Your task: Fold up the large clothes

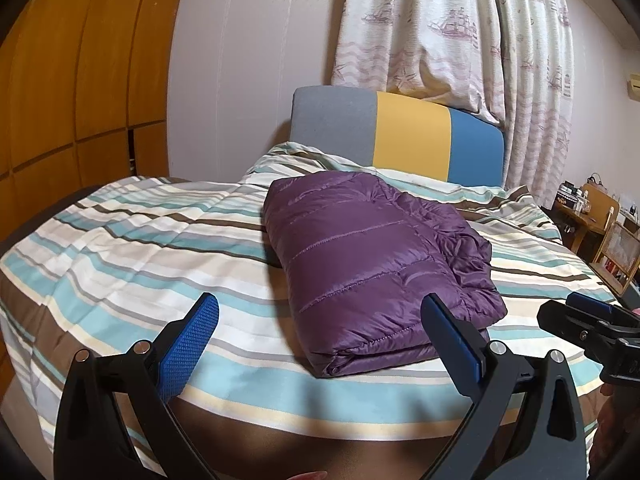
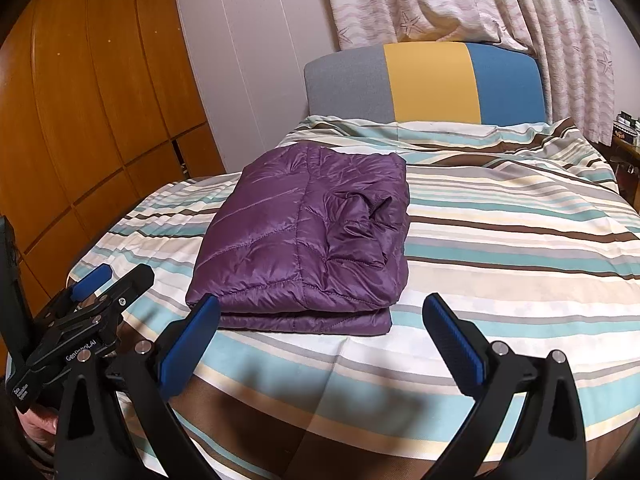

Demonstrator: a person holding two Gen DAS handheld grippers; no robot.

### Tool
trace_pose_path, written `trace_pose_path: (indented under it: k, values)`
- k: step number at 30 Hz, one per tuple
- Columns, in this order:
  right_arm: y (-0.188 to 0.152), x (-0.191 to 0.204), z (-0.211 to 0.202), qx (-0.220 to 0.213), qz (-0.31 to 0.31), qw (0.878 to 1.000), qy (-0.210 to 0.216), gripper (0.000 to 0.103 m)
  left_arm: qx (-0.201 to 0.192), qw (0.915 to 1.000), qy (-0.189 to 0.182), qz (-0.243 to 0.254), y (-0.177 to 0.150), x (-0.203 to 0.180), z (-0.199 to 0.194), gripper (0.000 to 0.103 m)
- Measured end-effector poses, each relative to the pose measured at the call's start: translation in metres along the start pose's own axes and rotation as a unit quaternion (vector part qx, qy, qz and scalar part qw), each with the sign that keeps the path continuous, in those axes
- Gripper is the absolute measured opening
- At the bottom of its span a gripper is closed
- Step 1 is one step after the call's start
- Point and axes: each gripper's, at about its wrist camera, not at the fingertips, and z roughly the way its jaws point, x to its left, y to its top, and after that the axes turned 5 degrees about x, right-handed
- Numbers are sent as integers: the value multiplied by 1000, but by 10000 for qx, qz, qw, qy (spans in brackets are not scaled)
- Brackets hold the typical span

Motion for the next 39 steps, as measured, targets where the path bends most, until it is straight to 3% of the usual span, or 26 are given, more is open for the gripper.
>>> trace_pose_path:
  k: [39]
  values:
    - [-3,-2,4,65,63,10000,16,101,245,9995,-175,-50,-6,-1,8,100]
